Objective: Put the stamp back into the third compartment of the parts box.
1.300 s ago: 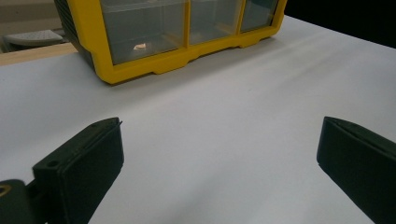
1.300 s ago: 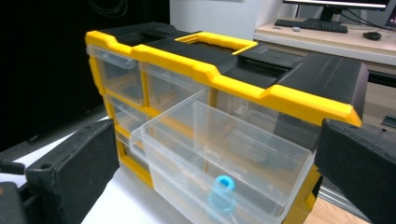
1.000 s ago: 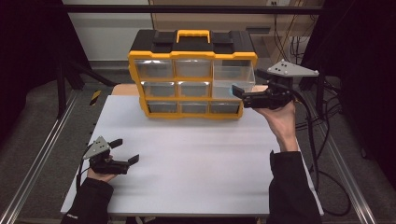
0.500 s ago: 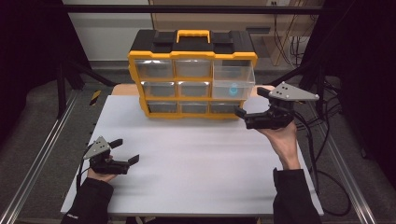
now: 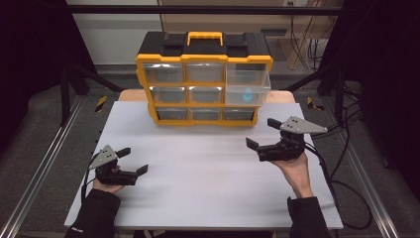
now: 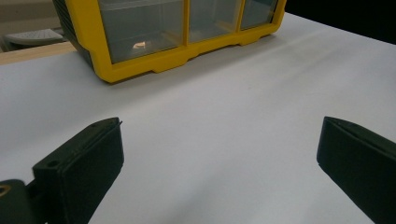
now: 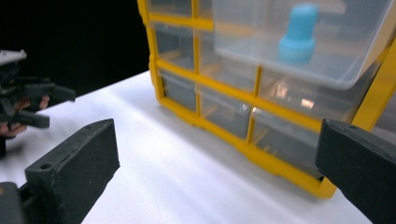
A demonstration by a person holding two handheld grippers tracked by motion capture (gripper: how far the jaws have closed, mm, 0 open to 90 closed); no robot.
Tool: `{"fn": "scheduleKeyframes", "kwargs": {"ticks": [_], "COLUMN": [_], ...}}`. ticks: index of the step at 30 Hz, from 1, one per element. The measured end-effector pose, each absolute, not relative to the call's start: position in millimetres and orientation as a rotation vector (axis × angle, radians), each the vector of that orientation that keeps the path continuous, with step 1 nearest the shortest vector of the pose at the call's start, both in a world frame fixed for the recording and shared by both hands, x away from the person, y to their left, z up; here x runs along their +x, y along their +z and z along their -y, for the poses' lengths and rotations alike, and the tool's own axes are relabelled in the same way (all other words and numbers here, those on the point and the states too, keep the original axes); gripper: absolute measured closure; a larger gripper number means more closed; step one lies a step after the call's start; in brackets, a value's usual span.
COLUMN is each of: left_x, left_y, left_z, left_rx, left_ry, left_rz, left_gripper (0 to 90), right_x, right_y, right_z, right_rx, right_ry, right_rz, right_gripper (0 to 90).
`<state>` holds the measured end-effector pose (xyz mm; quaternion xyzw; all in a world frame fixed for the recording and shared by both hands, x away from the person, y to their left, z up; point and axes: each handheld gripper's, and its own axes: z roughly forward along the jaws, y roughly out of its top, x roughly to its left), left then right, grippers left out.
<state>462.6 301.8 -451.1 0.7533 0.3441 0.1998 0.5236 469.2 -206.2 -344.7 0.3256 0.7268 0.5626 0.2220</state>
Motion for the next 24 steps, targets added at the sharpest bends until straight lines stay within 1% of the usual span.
{"fn": "scheduleKeyframes", "kwargs": {"ticks": [8,24], "left_x": [463,463], "left_y": [-451,-453], "left_z": [-301,-299], "left_rx": [1.806,1.820], "left_ry": [0.478,0.476], "left_rz": [-0.824,-0.822], "left_gripper": [0.0,0.0], "right_x": [466,462], "right_y": [-382,-440], "right_z": [216,245], "right_rx": [0.947,1.044], "right_ry": [1.601,1.576], "right_rz": [-2.023,-2.037], "right_gripper": [0.0,0.0]}}
